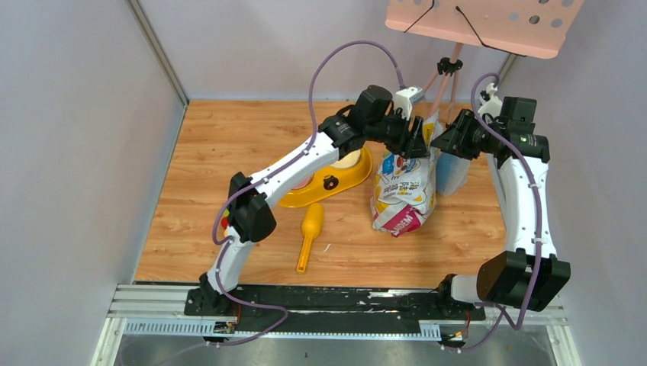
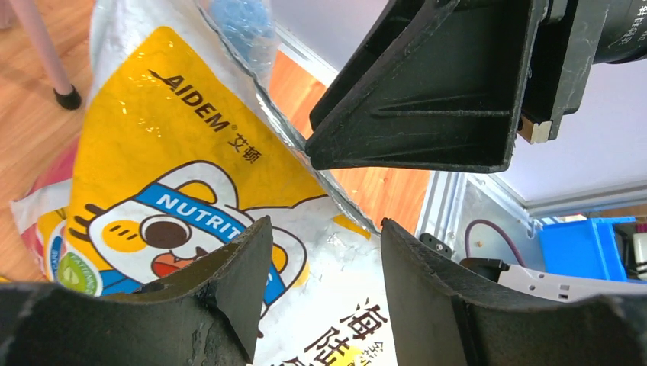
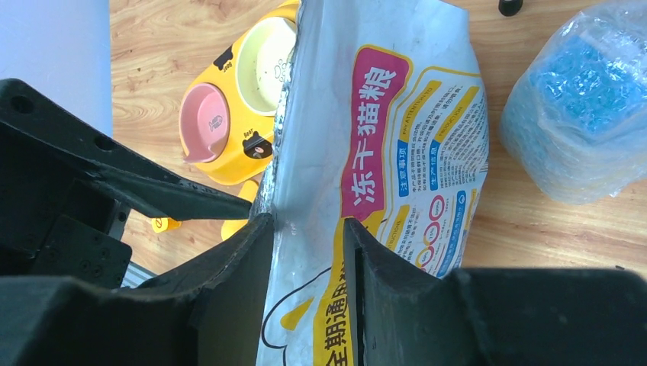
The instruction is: Serve the pet food
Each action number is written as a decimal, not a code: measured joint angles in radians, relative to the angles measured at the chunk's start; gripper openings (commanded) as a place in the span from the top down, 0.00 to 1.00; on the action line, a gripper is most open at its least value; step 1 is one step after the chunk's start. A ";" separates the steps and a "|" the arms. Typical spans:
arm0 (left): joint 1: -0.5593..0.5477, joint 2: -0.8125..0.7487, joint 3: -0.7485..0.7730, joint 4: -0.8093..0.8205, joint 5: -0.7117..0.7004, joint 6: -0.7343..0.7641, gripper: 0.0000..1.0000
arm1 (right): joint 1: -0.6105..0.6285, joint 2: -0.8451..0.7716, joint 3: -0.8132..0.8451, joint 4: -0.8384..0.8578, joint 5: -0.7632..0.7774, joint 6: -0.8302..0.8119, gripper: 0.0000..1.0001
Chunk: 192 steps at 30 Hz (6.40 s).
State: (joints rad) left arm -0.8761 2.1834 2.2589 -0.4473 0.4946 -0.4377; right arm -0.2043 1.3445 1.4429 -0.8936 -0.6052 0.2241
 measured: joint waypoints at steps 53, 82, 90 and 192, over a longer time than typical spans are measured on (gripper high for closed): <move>0.002 0.118 0.074 0.122 0.044 -0.082 1.00 | 0.001 0.011 0.086 -0.163 0.127 -0.112 0.68; 0.001 0.122 0.074 0.084 0.023 -0.042 1.00 | 0.001 0.093 0.166 -0.188 0.040 -0.097 0.60; 0.001 0.122 0.074 0.077 0.019 -0.031 1.00 | 0.001 0.054 0.166 -0.217 0.116 -0.126 0.61; 0.002 0.117 0.074 0.010 0.005 0.016 0.93 | 0.070 0.029 0.160 -0.360 0.222 -0.182 0.72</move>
State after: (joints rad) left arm -0.8745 2.3001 2.3329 -0.4374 0.4992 -0.4217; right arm -0.1341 1.3731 1.6028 -1.2537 -0.3836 0.0425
